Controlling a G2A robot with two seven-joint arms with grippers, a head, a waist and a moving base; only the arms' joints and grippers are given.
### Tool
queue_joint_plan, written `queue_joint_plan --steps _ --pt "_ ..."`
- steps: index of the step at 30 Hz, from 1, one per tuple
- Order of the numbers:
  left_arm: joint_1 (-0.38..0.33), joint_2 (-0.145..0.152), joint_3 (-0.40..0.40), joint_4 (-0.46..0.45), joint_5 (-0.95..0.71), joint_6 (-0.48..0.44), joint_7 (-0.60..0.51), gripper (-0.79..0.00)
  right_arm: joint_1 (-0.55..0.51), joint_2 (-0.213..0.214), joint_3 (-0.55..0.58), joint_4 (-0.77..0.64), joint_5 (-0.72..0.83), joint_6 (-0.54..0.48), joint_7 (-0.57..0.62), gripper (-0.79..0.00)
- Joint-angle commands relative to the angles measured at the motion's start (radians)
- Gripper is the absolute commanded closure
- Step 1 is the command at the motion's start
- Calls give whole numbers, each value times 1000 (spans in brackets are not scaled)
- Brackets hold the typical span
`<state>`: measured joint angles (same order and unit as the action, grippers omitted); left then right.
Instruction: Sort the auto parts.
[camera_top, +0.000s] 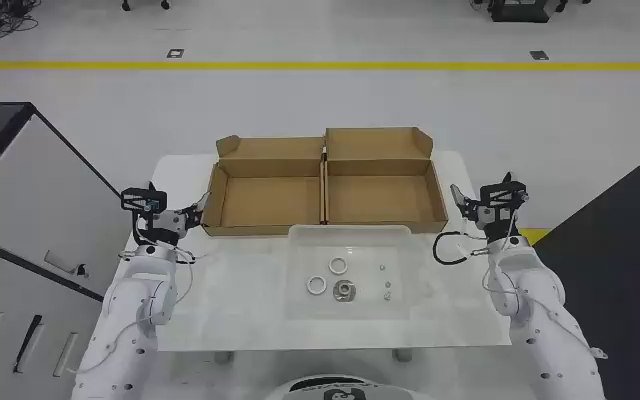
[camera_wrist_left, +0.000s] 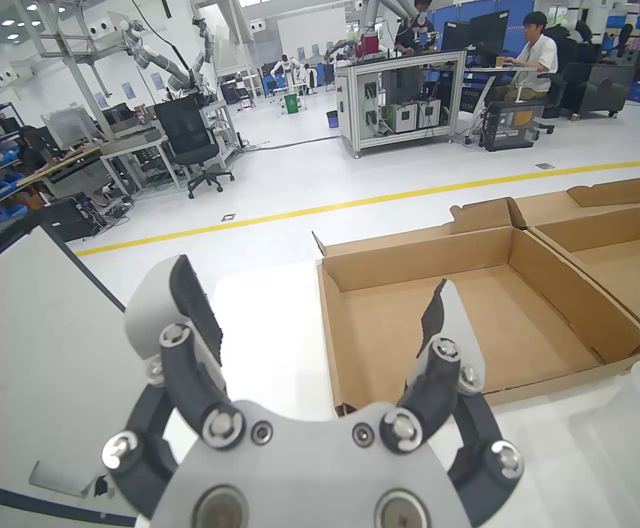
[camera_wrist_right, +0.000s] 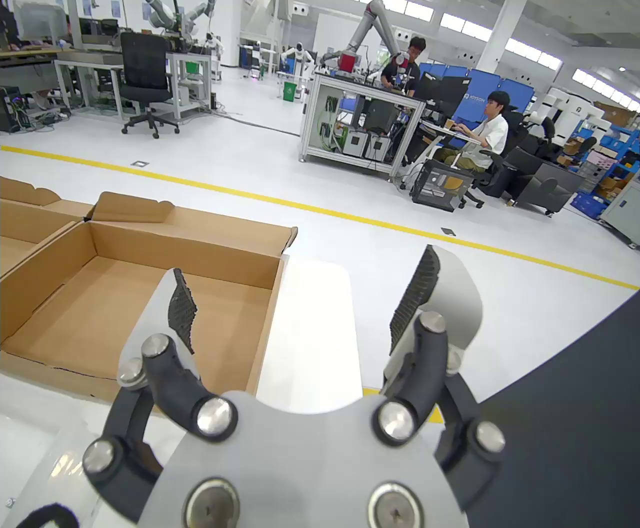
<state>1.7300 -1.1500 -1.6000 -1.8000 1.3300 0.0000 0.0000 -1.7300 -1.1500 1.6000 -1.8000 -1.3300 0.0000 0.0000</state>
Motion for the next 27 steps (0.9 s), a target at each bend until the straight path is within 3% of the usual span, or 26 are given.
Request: queue_joint_plan --steps 1,7,9,13,18,27 --pt "0 0 0 0 0 0 0 -784 0 0 0 0 0 0 0 -785" --pt "0 0 0 0 0 0 0 -785 8 0 8 -23 2 -8 -36 -785" --pt "0 0 0 0 0 0 0 -785 -14 5 54 -49 12 -65 -134 -785" --pt "0 0 0 0 0 0 0 -785 -49 16 141 -119 -8 -179 -156 -785" --pt "0 0 0 0 0 0 0 -785 -89 34 250 -223 11 -408 -104 -785" --pt "0 0 0 0 0 0 0 -785 -62 70 361 -329 82 -825 112 -785"
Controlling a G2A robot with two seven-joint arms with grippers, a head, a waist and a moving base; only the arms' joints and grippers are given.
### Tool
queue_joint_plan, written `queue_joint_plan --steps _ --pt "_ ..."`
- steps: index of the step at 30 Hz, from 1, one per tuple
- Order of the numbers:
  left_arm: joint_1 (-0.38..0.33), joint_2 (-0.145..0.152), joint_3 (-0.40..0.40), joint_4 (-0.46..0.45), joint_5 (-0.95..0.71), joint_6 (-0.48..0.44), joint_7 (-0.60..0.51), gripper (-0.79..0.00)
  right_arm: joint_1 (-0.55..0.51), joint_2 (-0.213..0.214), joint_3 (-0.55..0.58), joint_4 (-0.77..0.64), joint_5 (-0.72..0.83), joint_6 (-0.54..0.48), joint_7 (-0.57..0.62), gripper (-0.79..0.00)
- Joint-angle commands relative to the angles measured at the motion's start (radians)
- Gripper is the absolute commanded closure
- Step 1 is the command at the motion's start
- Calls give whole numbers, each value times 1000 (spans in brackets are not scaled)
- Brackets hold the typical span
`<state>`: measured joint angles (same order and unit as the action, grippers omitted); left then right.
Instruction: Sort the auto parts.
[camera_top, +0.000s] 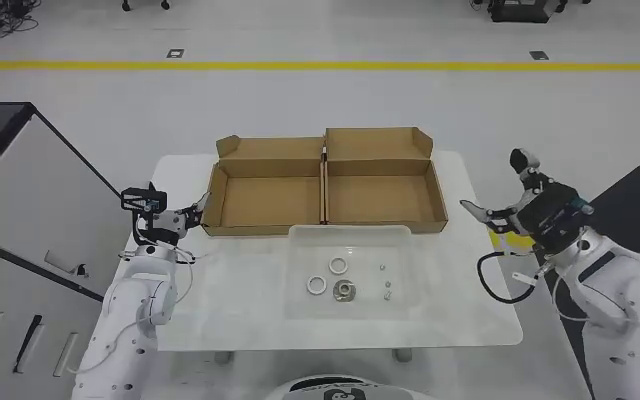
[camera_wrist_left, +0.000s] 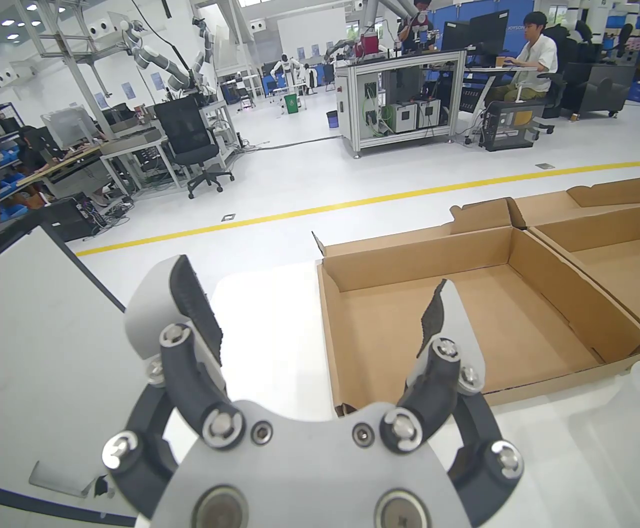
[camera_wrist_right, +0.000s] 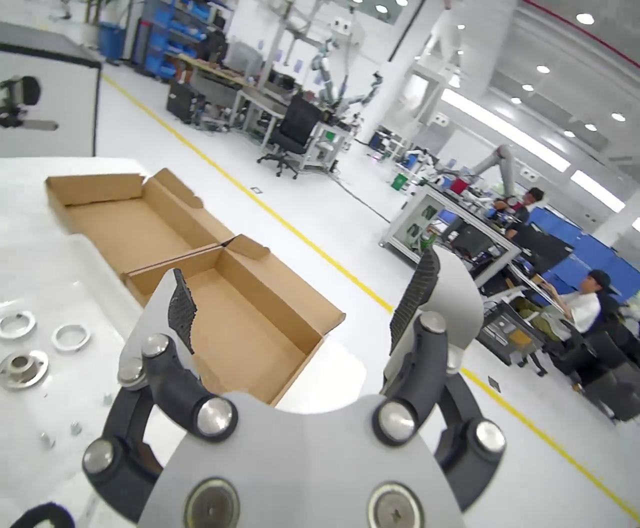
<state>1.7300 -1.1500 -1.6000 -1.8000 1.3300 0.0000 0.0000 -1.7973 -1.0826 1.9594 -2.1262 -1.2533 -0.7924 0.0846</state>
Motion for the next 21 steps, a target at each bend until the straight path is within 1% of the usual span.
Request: queue_joint_plan --steps 1,6,9,14,21 --pt "0 0 0 0 0 0 0 -785 13 7 0 -8 15 -69 60 -785" --pt "0 0 0 0 0 0 0 -785 44 23 -30 -25 98 -166 228 -785" --pt "0 0 0 0 0 0 0 -785 68 33 -61 -35 151 -202 340 -785" --pt "0 0 0 0 0 0 0 -785 129 53 -128 -47 252 -214 526 -785" --pt "0 0 0 0 0 0 0 -785 247 81 -241 -51 413 -170 766 -785"
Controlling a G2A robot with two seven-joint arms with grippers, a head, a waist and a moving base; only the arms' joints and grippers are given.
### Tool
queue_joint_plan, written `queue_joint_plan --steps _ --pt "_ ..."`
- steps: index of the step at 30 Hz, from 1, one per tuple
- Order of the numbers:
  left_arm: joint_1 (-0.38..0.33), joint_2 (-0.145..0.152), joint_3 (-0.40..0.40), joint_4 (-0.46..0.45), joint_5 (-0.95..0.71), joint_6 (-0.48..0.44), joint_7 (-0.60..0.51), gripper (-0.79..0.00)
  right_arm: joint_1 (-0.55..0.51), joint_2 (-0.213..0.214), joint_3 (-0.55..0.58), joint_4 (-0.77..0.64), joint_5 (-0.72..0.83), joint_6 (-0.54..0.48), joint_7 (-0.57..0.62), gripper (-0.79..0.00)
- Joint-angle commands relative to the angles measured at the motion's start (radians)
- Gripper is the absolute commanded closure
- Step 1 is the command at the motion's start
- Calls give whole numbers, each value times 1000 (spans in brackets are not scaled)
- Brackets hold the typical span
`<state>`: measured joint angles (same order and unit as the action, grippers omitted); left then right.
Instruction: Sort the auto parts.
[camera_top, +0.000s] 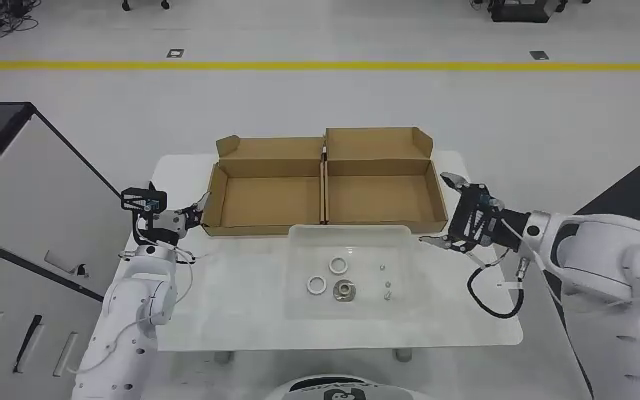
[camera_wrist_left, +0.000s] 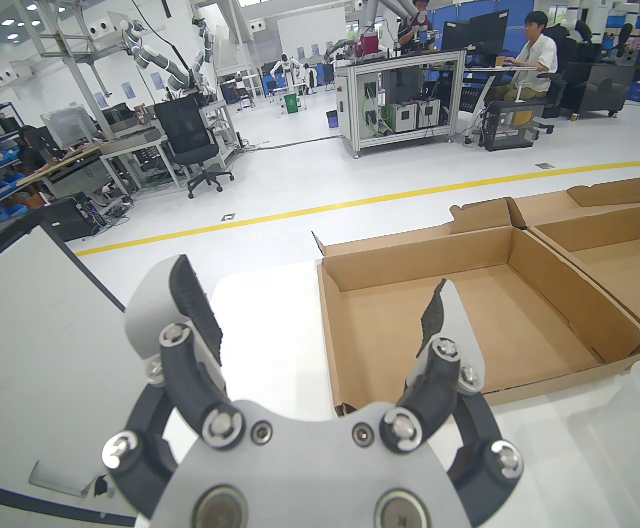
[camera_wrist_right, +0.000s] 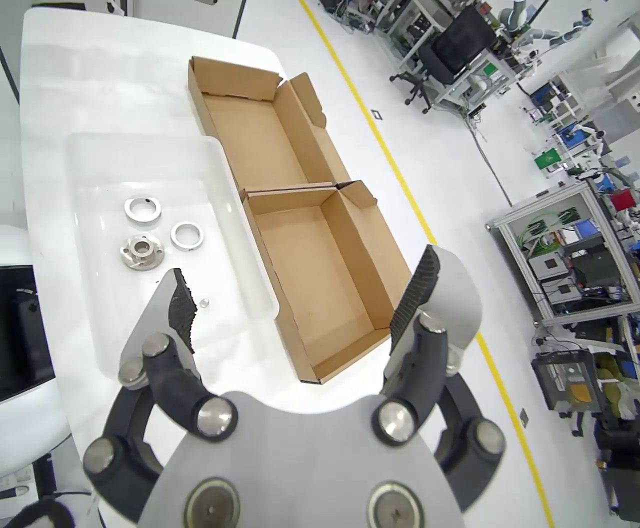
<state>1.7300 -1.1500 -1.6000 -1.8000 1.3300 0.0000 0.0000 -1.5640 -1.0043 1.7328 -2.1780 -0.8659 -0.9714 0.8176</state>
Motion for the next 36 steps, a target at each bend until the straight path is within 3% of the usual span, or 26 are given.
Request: queue_joint_plan --steps 1,7,20,36 --pt "0 0 0 0 0 0 0 -785 30 7 -32 0 45 29 60 -785" --pt "0 0 0 0 0 0 0 -785 113 50 -176 27 75 120 151 -785" --pt "0 0 0 0 0 0 0 -785 285 129 -426 129 101 210 241 -785" --pt "0 0 0 0 0 0 0 -785 322 186 -646 182 71 229 260 -785"
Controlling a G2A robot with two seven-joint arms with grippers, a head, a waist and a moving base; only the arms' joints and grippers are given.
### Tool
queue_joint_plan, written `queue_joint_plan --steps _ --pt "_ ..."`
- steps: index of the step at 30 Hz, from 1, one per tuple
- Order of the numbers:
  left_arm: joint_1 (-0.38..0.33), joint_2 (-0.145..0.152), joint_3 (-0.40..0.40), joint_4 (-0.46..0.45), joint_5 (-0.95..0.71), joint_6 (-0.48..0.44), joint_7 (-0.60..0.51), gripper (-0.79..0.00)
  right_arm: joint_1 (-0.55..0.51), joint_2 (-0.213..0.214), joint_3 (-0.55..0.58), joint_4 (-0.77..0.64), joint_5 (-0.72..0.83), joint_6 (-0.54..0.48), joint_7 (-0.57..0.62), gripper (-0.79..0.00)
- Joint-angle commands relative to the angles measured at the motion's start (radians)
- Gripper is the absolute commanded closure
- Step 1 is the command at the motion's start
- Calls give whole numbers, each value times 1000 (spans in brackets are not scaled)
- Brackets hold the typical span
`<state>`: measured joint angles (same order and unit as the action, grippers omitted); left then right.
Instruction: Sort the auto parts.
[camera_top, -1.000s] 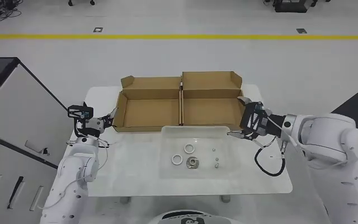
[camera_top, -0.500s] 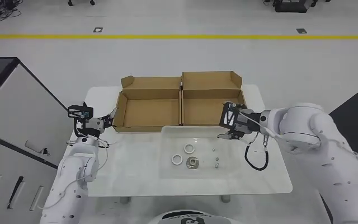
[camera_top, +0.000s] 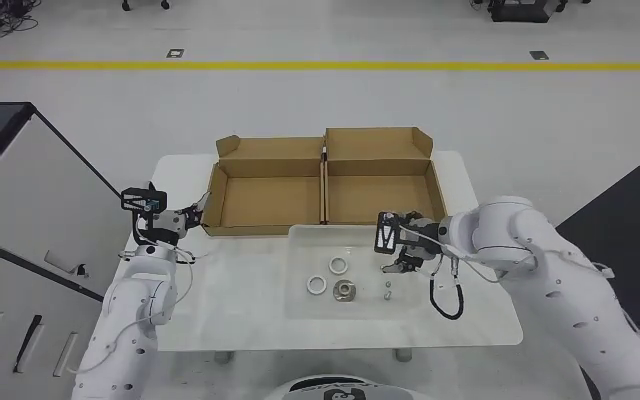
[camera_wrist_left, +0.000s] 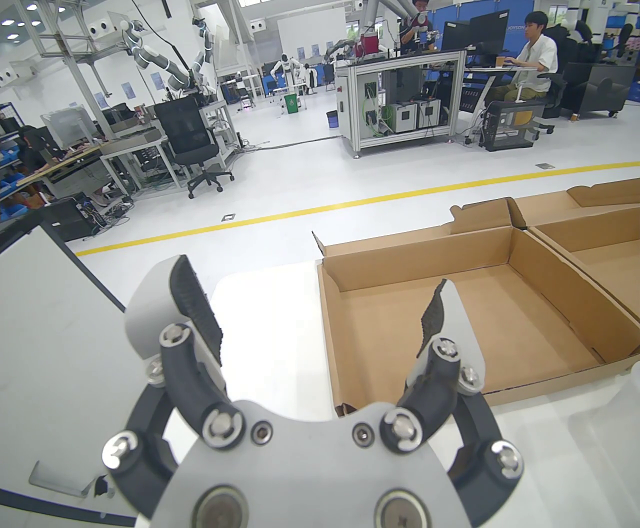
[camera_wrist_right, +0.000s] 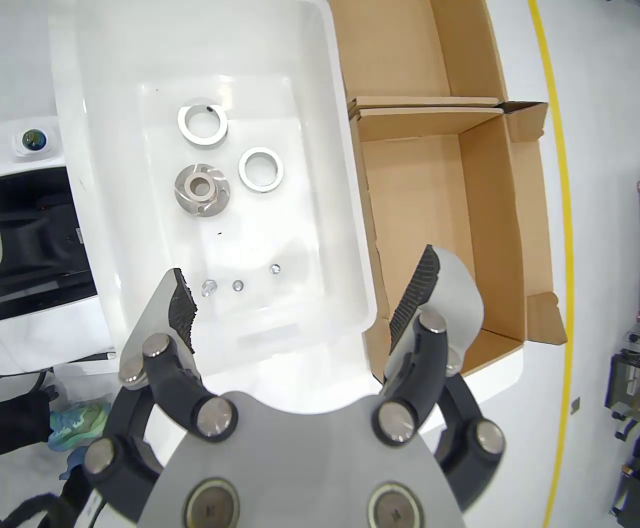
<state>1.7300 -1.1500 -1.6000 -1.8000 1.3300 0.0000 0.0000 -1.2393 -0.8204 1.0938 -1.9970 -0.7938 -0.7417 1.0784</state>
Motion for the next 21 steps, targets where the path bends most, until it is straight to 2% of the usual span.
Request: queue_joint_plan --steps 1,15,21 --pt "0 0 0 0 0 0 0 -785 -5 4 -15 -1 -5 -1 -1 -785" --pt "0 0 0 0 0 0 0 -785 -43 42 -69 -27 -96 -29 -29 -785" --pt "0 0 0 0 0 0 0 -785 -39 42 -65 -33 -116 -31 -33 -785"
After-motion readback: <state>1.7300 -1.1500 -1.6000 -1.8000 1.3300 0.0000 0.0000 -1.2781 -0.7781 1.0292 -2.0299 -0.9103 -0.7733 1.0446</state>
